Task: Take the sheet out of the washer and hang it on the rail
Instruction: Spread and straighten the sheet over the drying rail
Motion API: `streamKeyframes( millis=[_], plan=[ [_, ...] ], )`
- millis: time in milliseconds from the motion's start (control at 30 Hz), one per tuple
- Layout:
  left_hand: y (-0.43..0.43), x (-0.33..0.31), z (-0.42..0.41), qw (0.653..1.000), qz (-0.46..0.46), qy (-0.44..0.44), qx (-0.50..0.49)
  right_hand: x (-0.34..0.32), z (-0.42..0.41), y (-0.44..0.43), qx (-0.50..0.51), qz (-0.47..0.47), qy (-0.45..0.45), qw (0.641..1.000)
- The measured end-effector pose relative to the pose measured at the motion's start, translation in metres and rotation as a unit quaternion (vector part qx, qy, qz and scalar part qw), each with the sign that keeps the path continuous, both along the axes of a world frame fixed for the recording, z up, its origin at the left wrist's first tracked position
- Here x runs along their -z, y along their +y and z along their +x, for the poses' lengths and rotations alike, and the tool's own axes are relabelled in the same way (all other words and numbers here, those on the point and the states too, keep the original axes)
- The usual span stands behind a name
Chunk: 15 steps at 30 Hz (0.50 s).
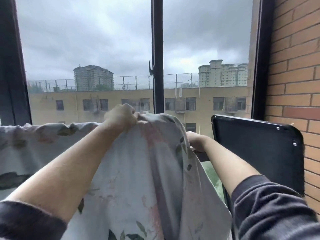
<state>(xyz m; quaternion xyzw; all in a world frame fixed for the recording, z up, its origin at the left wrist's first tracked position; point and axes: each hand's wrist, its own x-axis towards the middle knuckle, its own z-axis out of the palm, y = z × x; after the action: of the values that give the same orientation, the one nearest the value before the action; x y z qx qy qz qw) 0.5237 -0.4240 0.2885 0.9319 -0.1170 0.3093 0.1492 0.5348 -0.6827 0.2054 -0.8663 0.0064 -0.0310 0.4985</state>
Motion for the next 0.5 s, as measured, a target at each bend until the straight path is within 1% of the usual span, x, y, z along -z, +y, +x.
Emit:
streamKeyframes(
  millis=[33, 67, 100, 133, 167, 200, 233, 267, 300, 333, 367, 400, 500],
  plan=[
    [0.002, 0.004, 0.001, 0.997, 0.033, 0.068, -0.024, 0.006, -0.001, 0.004, -0.015, -0.051, 0.043, 0.998],
    [0.002, 0.005, 0.001, 0.992, 0.053, 0.105, -0.037, 0.01, -0.002, 0.006, -0.008, -0.07, 0.052, 0.996],
    [0.003, 0.007, -0.001, 0.99, 0.07, 0.114, -0.045, 0.016, -0.003, 0.009, 0.016, -0.056, 0.034, 0.998],
    [0.003, 0.007, -0.005, 0.99, 0.083, 0.105, -0.048, 0.021, -0.007, 0.01, 0.045, -0.012, -0.006, 0.999],
    [0.004, 0.008, -0.009, 0.99, 0.095, 0.094, -0.05, 0.025, -0.012, 0.009, 0.077, 0.057, -0.056, 0.994],
    [0.005, 0.009, -0.011, 0.99, 0.103, 0.079, -0.053, 0.027, -0.021, 0.008, 0.098, 0.129, -0.108, 0.981],
    [0.006, 0.01, -0.012, 0.99, 0.108, 0.065, -0.058, 0.03, -0.031, 0.007, 0.103, 0.166, -0.165, 0.967],
    [0.006, 0.011, -0.013, 0.99, 0.112, 0.054, -0.063, 0.033, -0.044, 0.006, 0.093, 0.149, -0.226, 0.958],
    [0.006, 0.013, -0.014, 0.99, 0.113, 0.047, -0.066, 0.037, -0.057, 0.006, 0.08, 0.075, -0.276, 0.955],
    [0.005, 0.014, -0.015, 0.99, 0.118, 0.037, -0.067, 0.044, -0.066, 0.006, 0.071, -0.017, -0.302, 0.95],
    [0.004, 0.015, -0.016, 0.99, 0.122, 0.027, -0.067, 0.051, -0.072, 0.006, 0.074, -0.097, -0.308, 0.944],
    [0.003, 0.015, -0.017, 0.99, 0.125, 0.013, -0.065, 0.058, -0.074, 0.005, 0.087, -0.146, -0.304, 0.937],
    [0.005, 0.019, -0.018, 0.989, 0.138, -0.046, -0.038, 0.062, -0.075, 0.001, 0.136, -0.172, -0.332, 0.917]
  ],
)
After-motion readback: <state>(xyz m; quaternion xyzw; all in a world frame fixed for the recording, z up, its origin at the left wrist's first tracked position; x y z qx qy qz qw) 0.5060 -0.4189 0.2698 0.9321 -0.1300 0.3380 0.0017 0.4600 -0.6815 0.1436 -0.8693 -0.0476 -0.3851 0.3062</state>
